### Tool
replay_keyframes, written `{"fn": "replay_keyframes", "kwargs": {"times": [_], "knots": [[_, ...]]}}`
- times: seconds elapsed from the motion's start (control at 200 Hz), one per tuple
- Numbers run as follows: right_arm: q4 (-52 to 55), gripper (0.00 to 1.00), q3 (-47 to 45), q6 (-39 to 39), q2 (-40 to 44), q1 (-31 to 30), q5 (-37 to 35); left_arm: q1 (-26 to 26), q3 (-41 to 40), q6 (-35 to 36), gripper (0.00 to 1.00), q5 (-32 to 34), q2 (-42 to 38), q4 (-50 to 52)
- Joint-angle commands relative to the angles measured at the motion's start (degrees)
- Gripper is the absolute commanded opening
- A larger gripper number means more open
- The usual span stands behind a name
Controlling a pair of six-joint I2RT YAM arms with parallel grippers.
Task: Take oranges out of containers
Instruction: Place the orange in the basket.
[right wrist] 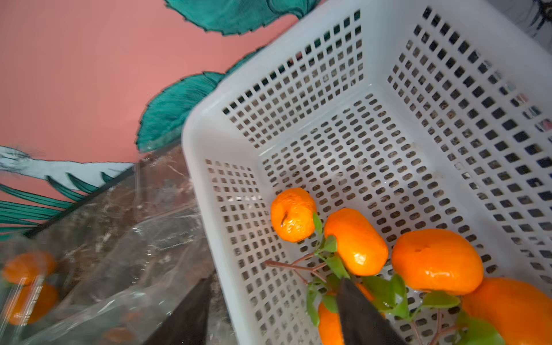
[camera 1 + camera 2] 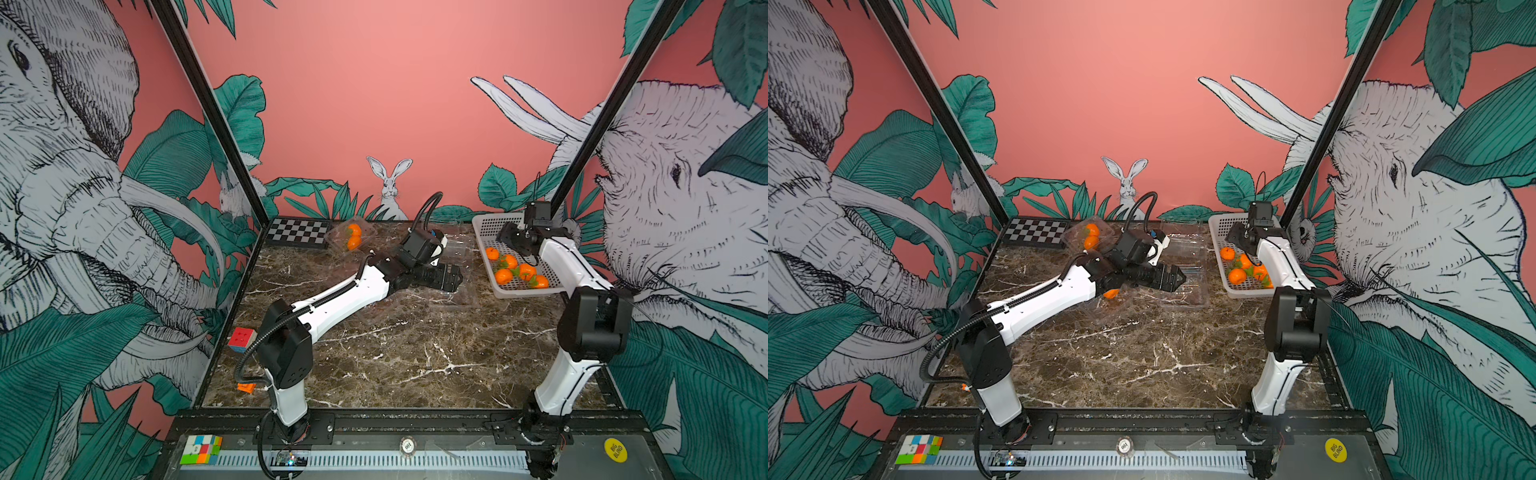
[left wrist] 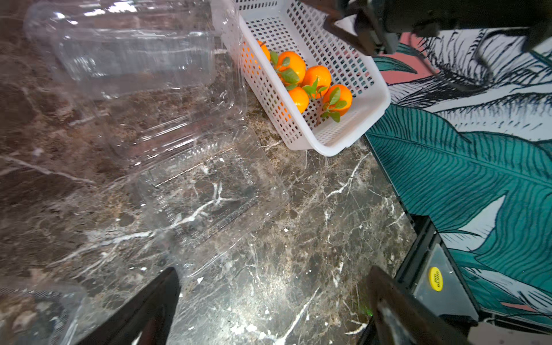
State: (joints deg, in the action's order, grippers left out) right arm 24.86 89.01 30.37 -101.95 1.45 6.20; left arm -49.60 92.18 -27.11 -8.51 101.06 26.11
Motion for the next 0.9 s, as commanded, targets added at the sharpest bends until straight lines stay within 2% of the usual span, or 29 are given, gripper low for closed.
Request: {"fn": "replay_keyframes", "kwargs": {"times": [0.0,0.14,0.28,0.41,0.465,0.65,0.725,0.895], "knots": [[-2.64,0.98,-3.09,-1.01,4.94,-1.88,1.42,1.5,-0.31,4.68,0.99,6.58,-5.98,3.71],[-4.48,0.99,-6.92,-1.54,9.54,-6.61,2.07,5.29,-5.81,4.69,0.99,7.81,-11.0,3.42],[-4.19,0.99,-8.33,-5.53,13.56,-16.93,-2.22,9.08,-12.14,4.43,0.99,9.93,-17.52,4.79],[-3.77,0.98,-8.38,-6.32,12.19,-26.6,-4.06,14.28,-18.2,3.2,0.99,11.01,-23.97,6.57],[-2.98,0.97,-7.46,-6.34,9.86,-30.16,-4.56,17.16,-22.08,0.32,0.99,8.17,-26.62,5.57],[-3.02,0.88,-3.91,-5.52,0.57,-40.18,-6.11,29.06,-38.54,-11.61,0.99,-9.59,-32.64,-5.5],[-3.45,0.82,-2.4,-4.75,-2.59,-43.12,-6.31,32.52,-43.94,-14.97,0.99,-12.71,-34.95,-8.88],[-1.79,0.77,2.69,-3.35,-10.37,-47.39,-6.13,38.37,-52.45,-19.46,0.99,-18.17,-38.17,-13.4]]}}
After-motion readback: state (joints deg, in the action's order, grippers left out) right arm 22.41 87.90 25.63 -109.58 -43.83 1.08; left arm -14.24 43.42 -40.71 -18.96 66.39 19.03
